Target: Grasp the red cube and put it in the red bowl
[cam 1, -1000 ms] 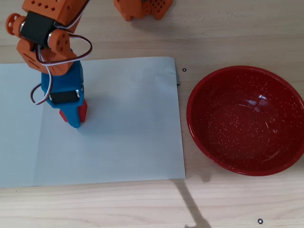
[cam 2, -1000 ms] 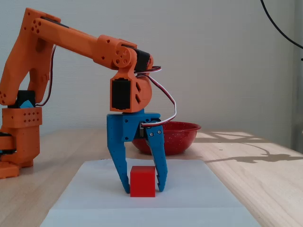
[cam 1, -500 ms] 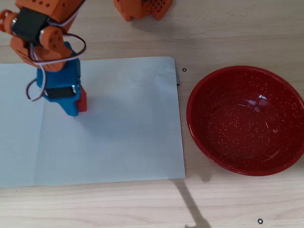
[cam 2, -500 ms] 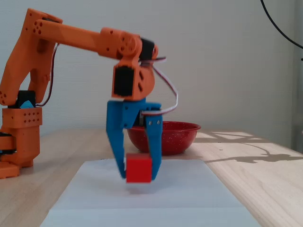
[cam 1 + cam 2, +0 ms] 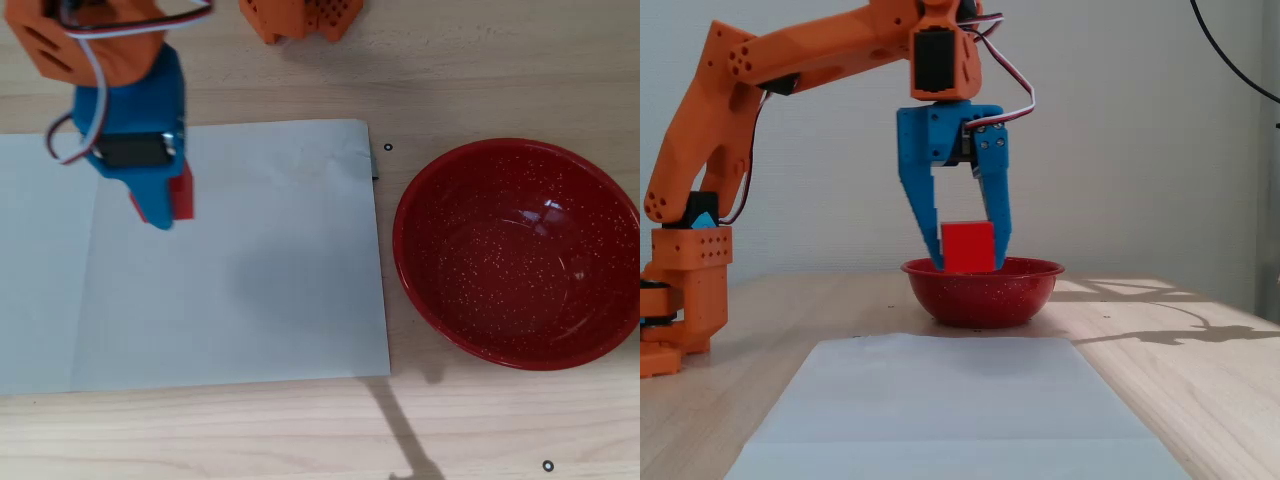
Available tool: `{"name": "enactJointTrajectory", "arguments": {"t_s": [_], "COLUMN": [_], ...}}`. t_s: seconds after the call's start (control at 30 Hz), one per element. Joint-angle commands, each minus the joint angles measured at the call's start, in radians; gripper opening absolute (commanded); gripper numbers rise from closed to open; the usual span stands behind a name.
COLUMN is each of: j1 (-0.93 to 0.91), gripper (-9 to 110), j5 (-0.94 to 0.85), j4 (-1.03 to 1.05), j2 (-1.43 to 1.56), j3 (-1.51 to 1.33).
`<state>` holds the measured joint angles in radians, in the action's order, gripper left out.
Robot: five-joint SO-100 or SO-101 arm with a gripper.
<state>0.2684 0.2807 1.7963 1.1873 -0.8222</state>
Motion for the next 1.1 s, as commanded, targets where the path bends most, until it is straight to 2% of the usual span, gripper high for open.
{"name": "enactJointTrajectory", "arguments": {"t_s": [0.0,0.43,0.87,0.97,1.07], "j1": [-0.061,-0.459,-0.819,-0.861,-0.884], "gripper": [0,0,0,5,18], "j5": [-0.060,-0.293,-0.492,-0.515,-0.525], "j4": [0.141,0.141,0.089,0.055,0.011], "j2": [0.239,0.305,0.236,0.222,0.221], "j3": [0.109,0.170,0.238,0.204,0.140]}}
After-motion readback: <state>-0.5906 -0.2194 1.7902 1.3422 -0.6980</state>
